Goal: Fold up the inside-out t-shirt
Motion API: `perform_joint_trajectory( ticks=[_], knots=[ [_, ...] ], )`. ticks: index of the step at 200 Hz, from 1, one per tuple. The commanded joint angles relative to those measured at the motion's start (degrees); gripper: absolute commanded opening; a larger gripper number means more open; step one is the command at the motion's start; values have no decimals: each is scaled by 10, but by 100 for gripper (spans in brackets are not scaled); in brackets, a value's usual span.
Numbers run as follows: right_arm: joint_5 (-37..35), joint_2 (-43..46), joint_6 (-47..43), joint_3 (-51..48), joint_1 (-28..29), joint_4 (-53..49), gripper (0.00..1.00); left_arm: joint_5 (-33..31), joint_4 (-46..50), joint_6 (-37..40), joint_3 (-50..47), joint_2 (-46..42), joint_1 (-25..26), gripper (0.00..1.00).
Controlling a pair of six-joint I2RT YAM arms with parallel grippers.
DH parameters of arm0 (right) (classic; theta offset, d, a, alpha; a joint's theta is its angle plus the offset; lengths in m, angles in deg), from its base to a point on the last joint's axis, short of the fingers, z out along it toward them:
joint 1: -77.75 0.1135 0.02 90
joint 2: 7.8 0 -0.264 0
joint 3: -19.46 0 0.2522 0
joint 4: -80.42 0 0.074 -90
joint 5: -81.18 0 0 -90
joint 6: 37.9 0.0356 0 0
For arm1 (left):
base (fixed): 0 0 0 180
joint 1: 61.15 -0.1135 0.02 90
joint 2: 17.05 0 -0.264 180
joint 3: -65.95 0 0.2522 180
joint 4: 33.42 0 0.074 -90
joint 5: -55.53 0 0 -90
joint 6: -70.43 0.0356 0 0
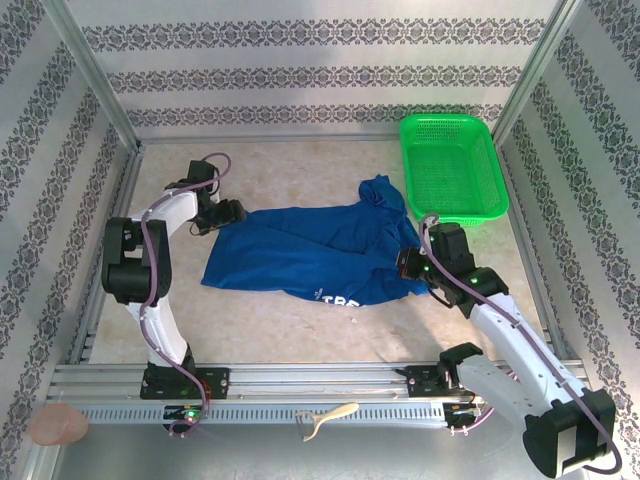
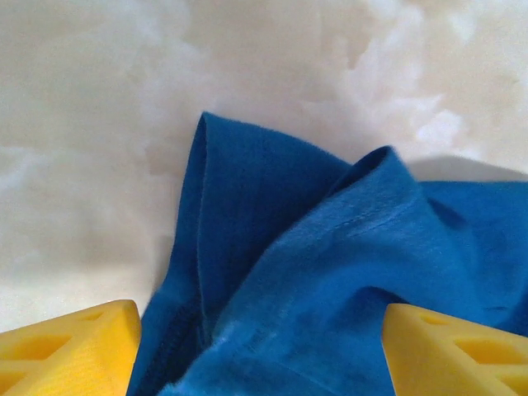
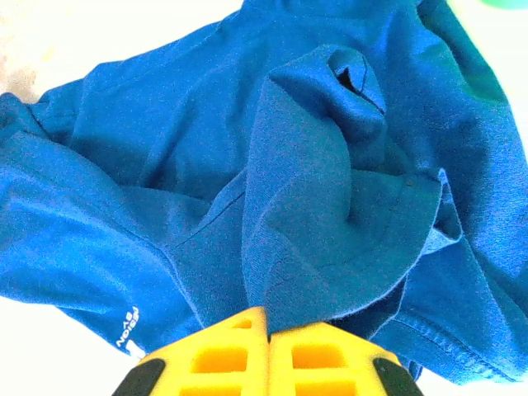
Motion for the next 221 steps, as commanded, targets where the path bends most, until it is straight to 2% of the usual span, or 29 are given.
perform_joint_trajectory(
  ticks=[1,7,15,30,38,79,109,131,151,161,166,177,191,209,221],
  knots=[
    [6,4,4,9,-10,-10,0,24,18,23,9,15,-5,73],
    [9,1,3,13,-12,-10,0,39,9,22,5,15,-5,68],
    [12,-3,2,19,-14,-8,0,56,-2,20,1,15,-5,52],
    [21,-14,-1,37,-18,-5,0,83,-15,15,1,11,-4,13],
    [28,-22,-4,53,-24,-4,0,85,-18,9,3,-1,-4,0],
    [102,-91,-19,211,-76,-8,0,51,29,-1,72,-98,-13,0],
    [131,-107,-26,310,-92,-36,0,54,71,-4,108,-177,-19,0],
    [133,-80,-22,303,-93,-50,0,76,67,-22,47,-246,-20,2],
    [120,-25,-16,235,-93,-64,0,114,26,-66,-76,-315,-19,3],
    [107,9,-9,187,-93,-73,0,140,-12,-97,-157,-352,-18,9],
    [102,23,-7,167,-93,-76,0,149,-27,-112,-192,-369,-18,17],
    [93,56,-2,121,-93,-88,0,160,-61,-141,-275,-404,-17,41],
    [85,87,6,66,-93,-103,0,150,-82,-163,-351,-443,-16,59],
    [90,113,19,20,-94,-103,0,127,-77,-170,-389,-477,-17,68],
    [92,122,23,3,-93,-103,0,112,-63,-164,-387,-487,-16,70]
  ],
)
